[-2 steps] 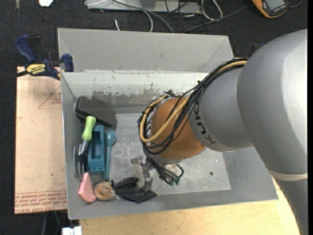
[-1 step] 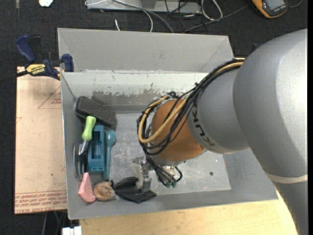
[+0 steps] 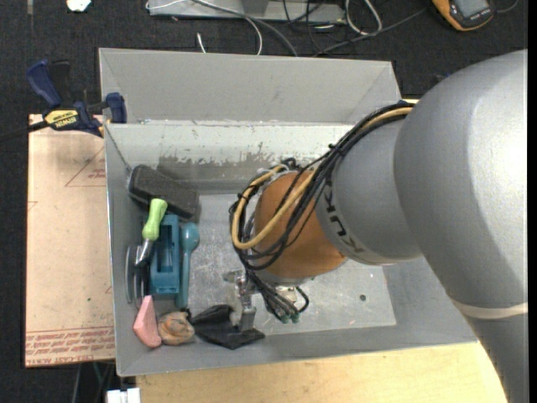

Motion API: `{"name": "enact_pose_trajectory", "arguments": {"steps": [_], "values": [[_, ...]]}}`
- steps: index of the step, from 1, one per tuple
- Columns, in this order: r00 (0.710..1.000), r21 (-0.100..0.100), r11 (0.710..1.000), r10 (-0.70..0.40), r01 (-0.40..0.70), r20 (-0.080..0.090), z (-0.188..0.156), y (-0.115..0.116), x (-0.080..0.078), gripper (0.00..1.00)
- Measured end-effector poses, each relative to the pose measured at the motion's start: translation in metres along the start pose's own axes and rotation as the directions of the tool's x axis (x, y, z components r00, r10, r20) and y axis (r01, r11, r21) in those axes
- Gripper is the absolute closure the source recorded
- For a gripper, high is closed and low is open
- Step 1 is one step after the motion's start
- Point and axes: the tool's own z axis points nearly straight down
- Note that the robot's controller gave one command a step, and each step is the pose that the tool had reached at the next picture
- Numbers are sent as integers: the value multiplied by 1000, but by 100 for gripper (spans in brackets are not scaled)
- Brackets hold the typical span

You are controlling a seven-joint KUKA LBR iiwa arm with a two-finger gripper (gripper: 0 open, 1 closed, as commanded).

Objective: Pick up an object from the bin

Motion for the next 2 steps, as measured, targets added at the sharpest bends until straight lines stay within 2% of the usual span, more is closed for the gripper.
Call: {"name": "enact_pose_trajectory", "arguments": {"steps": [1,2], "values": [[998,0,998,-67,67,10,1,1,1,100],[1000,-2,1000,24,-24,8,1,-1,3,100]]}}
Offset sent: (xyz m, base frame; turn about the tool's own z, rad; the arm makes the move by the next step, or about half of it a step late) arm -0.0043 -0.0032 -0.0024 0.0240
